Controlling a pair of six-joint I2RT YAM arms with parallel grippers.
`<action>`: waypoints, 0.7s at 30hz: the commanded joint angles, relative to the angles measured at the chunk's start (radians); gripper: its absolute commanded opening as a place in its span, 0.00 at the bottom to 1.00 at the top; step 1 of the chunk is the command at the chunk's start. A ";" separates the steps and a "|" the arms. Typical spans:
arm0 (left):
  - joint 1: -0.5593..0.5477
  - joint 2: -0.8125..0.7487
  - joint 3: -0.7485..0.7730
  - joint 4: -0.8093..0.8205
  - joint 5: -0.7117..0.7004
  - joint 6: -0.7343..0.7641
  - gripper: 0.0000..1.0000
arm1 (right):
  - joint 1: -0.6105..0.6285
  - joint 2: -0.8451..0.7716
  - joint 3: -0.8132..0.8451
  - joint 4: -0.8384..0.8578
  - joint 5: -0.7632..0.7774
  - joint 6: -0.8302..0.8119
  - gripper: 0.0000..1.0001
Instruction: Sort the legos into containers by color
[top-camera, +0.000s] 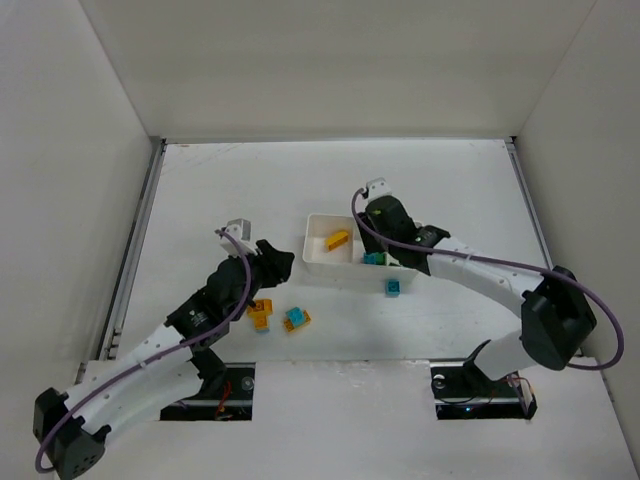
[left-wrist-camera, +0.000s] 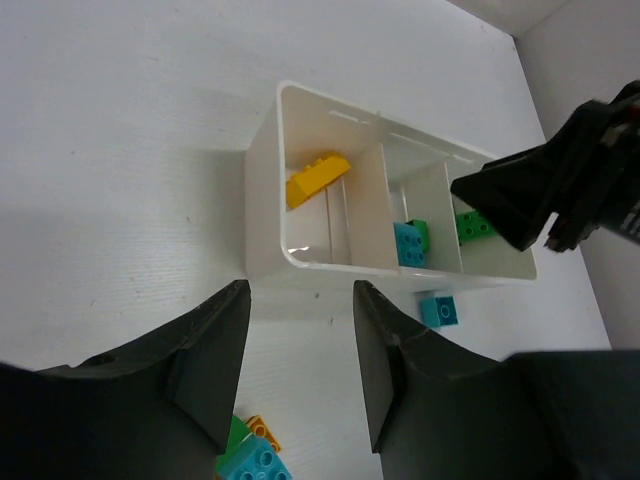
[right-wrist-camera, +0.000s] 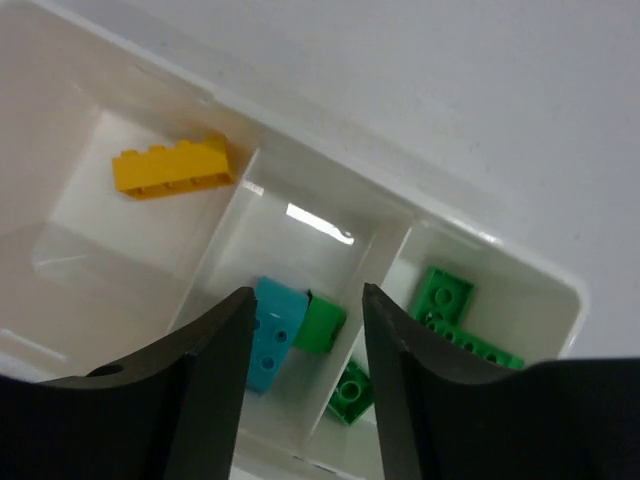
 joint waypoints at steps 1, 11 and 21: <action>-0.042 0.052 0.112 0.055 0.032 0.026 0.42 | 0.022 -0.080 -0.079 0.048 0.181 0.205 0.57; -0.177 0.587 0.480 0.025 0.252 0.248 0.37 | -0.071 -0.455 -0.387 0.185 0.411 0.510 0.47; -0.185 1.077 0.887 -0.242 0.274 0.422 0.34 | -0.231 -0.687 -0.594 0.288 0.450 0.569 0.60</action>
